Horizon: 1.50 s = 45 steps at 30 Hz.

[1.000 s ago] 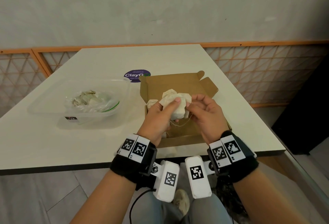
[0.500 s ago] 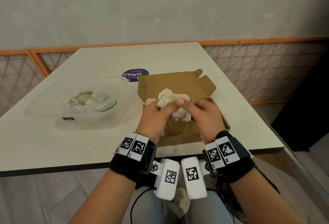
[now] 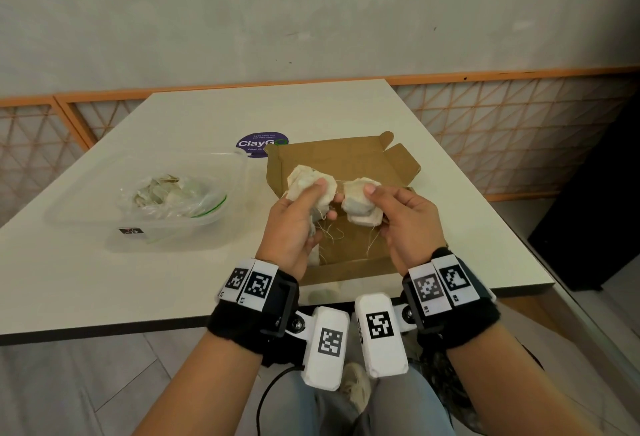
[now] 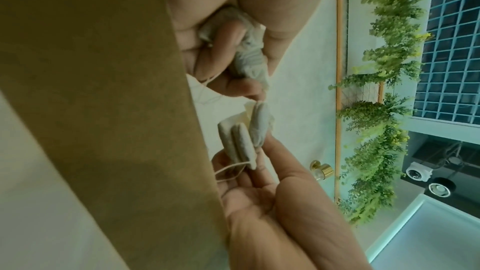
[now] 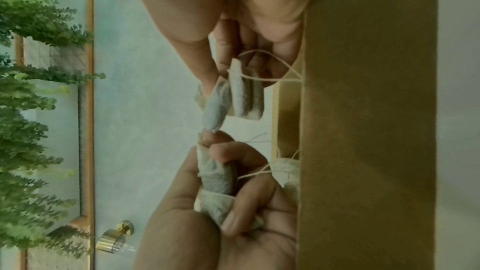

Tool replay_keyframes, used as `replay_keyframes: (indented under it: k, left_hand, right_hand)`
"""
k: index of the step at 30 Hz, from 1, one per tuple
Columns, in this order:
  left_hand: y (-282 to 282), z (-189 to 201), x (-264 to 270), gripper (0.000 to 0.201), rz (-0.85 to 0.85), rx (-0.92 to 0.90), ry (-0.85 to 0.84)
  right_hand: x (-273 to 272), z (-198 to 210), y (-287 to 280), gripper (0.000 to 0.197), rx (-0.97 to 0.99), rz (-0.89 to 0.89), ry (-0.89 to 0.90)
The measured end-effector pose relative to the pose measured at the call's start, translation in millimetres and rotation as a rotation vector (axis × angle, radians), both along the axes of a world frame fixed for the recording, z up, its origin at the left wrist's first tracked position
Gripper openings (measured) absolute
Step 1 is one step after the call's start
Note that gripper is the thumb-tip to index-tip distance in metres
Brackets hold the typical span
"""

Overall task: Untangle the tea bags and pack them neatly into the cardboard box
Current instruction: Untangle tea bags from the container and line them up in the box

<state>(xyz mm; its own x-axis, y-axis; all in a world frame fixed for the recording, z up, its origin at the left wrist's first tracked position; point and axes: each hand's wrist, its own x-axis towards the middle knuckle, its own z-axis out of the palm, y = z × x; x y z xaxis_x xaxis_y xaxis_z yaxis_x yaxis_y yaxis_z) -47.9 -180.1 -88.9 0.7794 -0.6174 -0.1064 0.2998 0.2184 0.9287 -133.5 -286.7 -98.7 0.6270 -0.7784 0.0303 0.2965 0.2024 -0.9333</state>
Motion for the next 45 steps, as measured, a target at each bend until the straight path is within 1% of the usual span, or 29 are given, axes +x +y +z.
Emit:
replay_keyframes:
  k: [2, 4, 6, 9, 13, 15, 18, 22, 23, 25, 26, 27, 28, 30, 31, 32, 34, 37, 38, 41, 45]
  left_hand:
    - [0.1, -0.7, -1.2, 0.014, -0.006, 0.023, -0.031]
    - [-0.1, -1.7, -4.2, 0.018, -0.039, 0.037, -0.1]
    - [-0.5, -1.3, -6.4, 0.017, -0.048, 0.042, -0.123]
    - [0.2, 0.7, -4.3, 0.008, 0.011, -0.017, -0.043]
    - [4.7, 6.2, -2.4, 0.013, 0.024, -0.189, 0.055]
    - [6.9, 5.9, -0.4, 0.012, 0.032, -0.252, 0.1]
    - [8.4, 2.9, 4.4, 0.015, 0.059, -0.35, 0.195]
    - [11.5, 0.6, 8.5, 0.023, 0.059, -0.517, 0.287]
    - [12.3, 1.1, 9.1, 0.02, 0.052, -0.531, 0.29]
    - [13.0, 2.9, 7.2, 0.01, 0.032, -0.501, 0.248]
    - [12.0, 3.1, 5.6, 0.009, 0.024, -0.444, 0.197]
    - [10.0, 1.9, 3.8, 0.01, 0.018, -0.359, 0.114]
    - [7.4, 0.2, 1.2, 0.012, 0.014, -0.26, 0.011]
    - [1.9, -2.7, -5.1, 0.012, -0.006, -0.082, -0.168]
    - [-0.6, -4.0, -7.3, 0.01, -0.015, -0.023, -0.217]
    - [-2.6, -4.8, -8.4, 0.009, -0.011, 0.017, -0.237]
    - [-5.0, -5.7, -8.2, 0.009, 0.018, 0.058, -0.224]
    - [-5.9, -5.7, -6.0, 0.009, 0.037, 0.048, -0.178]
    - [-5.4, -5.0, -6.0, 0.01, 0.029, 0.037, -0.162]
    - [-3.3, -2.3, -6.2, 0.01, 0.006, -0.008, -0.12]
    - [-2.8, -2.8, -4.8, 0.011, 0.002, -0.025, -0.11]
  right_hand:
    - [0.5, -1.0, 0.2, 0.015, -0.021, -0.004, 0.013]
    - [-0.2, -0.7, 2.2, 0.014, -0.052, 0.005, 0.026]
    - [-0.7, 0.0, 3.5, 0.015, -0.057, -0.004, 0.029]
    - [2.1, -0.9, 0.8, 0.023, -0.001, -0.039, 0.034]
    - [4.6, -4.6, -4.7, 0.026, 0.012, -0.082, 0.078]
    - [5.2, -6.0, -6.5, 0.025, 0.04, -0.1, 0.093]
    - [5.8, -5.6, -8.7, 0.017, 0.093, -0.11, 0.121]
    - [4.2, -1.0, -12.3, 0.011, 0.222, -0.094, 0.058]
    - [3.7, -0.3, -12.9, 0.011, 0.234, -0.096, 0.045]
    - [3.9, -0.3, -11.7, 0.018, 0.212, -0.098, 0.041]
    - [4.7, -1.0, -10.3, 0.022, 0.174, -0.095, 0.047]
    - [5.1, -1.2, -8.4, 0.02, 0.13, -0.078, 0.045]
    - [5.0, -1.1, -6.1, 0.014, 0.087, -0.048, 0.028]
    - [2.6, -0.1, -1.4, 0.01, -0.004, 0.037, -0.009]
    - [1.1, 0.1, -0.3, 0.007, -0.035, 0.078, -0.025]
    - [-0.7, 0.5, 0.4, 0.009, -0.05, 0.107, -0.037]
    - [-3.0, 0.1, 0.0, 0.012, -0.047, 0.135, -0.056]
    - [-2.9, 1.4, 0.6, 0.005, -0.021, 0.128, -0.053]
    - [-2.8, 1.9, 0.6, 0.005, 0.002, 0.121, -0.062]
    - [-1.9, 1.3, -1.5, 0.013, 0.055, 0.081, -0.094]
    - [-1.9, 0.4, -4.3, 0.018, 0.116, 0.036, -0.122]
